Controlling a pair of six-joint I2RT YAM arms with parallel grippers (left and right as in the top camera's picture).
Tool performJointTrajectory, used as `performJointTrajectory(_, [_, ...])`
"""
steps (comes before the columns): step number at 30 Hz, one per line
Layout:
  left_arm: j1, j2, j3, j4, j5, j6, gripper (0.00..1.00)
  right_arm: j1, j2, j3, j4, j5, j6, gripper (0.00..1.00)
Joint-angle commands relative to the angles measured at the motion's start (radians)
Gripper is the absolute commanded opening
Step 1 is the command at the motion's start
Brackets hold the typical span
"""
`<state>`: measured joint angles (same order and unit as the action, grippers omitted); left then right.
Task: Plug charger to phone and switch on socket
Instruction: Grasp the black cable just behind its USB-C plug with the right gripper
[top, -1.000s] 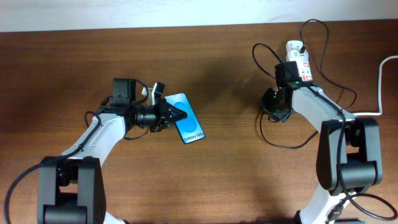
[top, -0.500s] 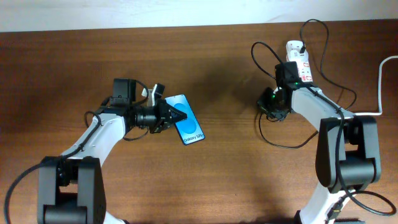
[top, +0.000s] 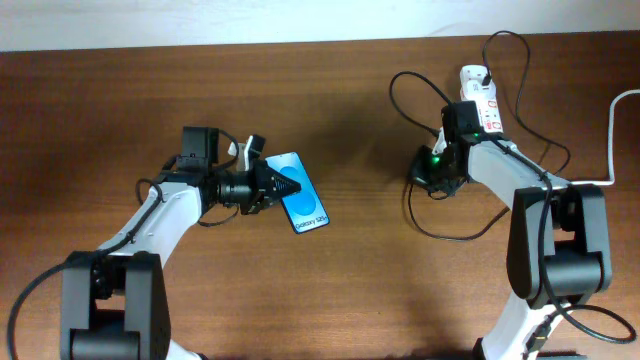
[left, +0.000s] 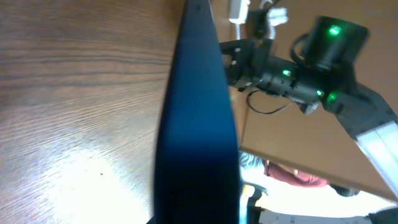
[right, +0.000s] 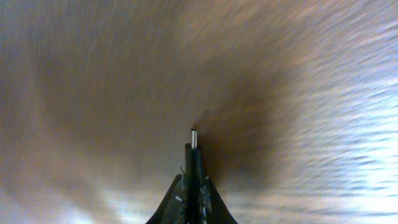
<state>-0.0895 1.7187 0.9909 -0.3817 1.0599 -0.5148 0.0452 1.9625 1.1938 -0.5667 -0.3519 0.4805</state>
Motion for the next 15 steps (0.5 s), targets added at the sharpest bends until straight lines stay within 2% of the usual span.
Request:
performJointTrajectory(1, [0.000, 0.000, 0.006, 0.008, 0.124, 0.072, 0.00, 0.000, -0.051, -0.017, -0.066, -0.189, -0.174, 0.04])
performJointTrajectory(5, [0.010, 0.000, 0.006, 0.014, 0.158, 0.072, 0.00, 0.000, -0.127, -0.017, -0.219, -0.351, -0.351, 0.04])
performJointTrajectory(11, [0.048, 0.000, 0.006, 0.014, 0.209, 0.072, 0.00, 0.034, -0.235, -0.017, -0.450, -0.405, -0.552, 0.04])
performJointTrajectory(15, [0.049, 0.000, 0.006, 0.013, 0.213, 0.072, 0.00, 0.081, -0.290, -0.017, -0.526, -0.410, -0.598, 0.04])
